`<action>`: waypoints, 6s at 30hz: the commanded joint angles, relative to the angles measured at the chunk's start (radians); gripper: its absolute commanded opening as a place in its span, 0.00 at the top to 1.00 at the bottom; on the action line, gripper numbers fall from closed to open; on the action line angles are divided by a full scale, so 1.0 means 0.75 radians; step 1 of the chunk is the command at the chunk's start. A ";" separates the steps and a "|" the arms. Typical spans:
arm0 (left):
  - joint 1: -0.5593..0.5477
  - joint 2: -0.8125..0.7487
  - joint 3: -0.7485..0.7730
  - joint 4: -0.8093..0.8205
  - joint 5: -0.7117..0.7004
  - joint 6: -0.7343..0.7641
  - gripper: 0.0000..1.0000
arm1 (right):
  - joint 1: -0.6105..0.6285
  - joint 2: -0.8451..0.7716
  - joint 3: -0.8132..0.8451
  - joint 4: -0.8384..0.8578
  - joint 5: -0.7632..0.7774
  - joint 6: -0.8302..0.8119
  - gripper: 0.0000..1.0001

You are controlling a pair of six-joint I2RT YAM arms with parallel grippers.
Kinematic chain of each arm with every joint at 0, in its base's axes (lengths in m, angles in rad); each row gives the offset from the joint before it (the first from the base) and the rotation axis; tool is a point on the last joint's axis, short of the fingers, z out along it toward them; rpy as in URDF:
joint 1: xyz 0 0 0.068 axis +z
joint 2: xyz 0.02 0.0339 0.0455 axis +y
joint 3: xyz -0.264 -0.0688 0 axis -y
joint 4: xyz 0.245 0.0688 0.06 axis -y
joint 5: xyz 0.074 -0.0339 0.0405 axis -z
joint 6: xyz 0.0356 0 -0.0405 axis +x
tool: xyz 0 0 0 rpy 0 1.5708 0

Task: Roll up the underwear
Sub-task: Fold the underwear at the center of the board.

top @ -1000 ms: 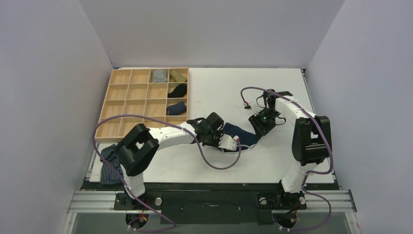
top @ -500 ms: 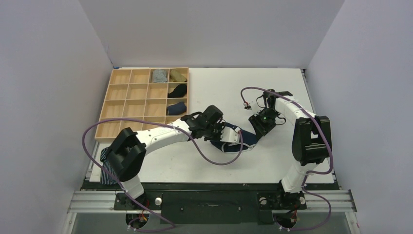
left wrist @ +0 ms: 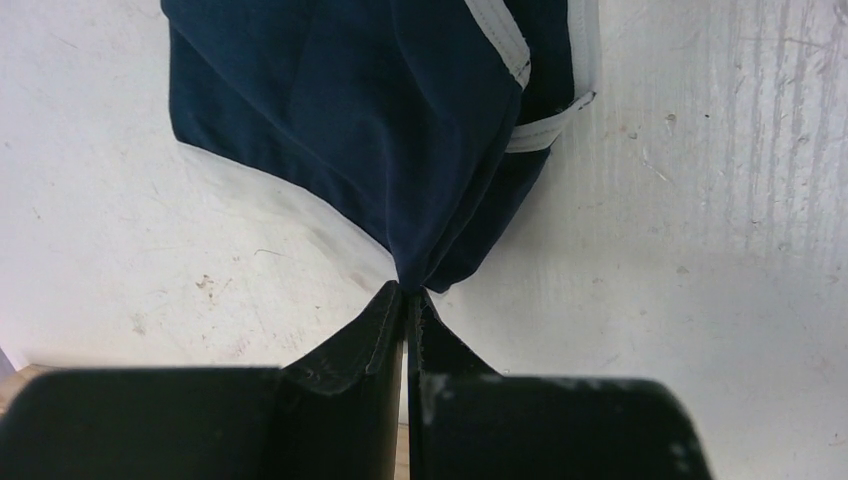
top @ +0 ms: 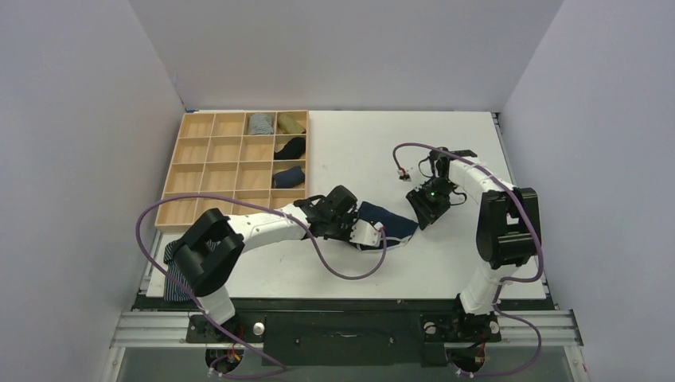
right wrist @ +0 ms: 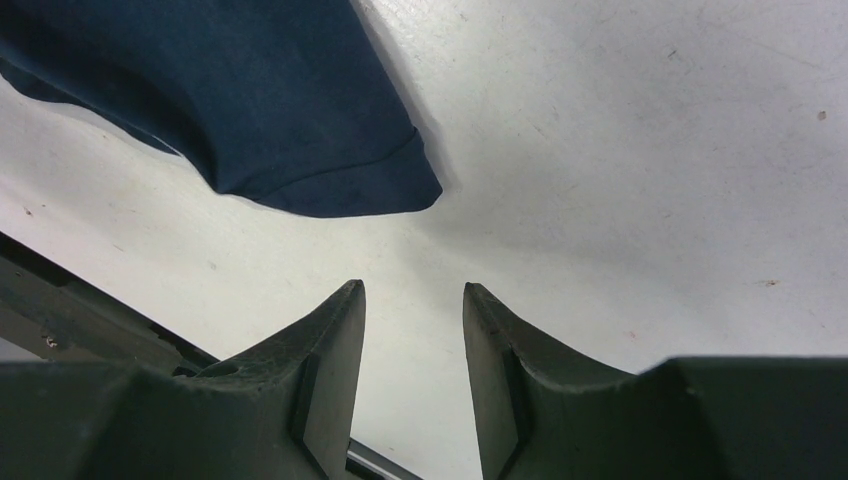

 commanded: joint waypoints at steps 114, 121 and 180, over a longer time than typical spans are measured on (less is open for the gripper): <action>0.241 0.388 0.227 0.593 -0.139 -1.477 0.03 | 0.143 0.004 -0.191 0.386 0.033 0.381 0.66; 0.236 0.420 0.231 0.576 -0.232 -1.452 0.03 | 0.172 0.018 -0.218 0.401 0.252 0.402 0.68; 0.115 0.089 -0.054 0.290 -0.249 -0.998 0.03 | 0.276 -0.053 -0.190 0.300 0.352 0.279 0.67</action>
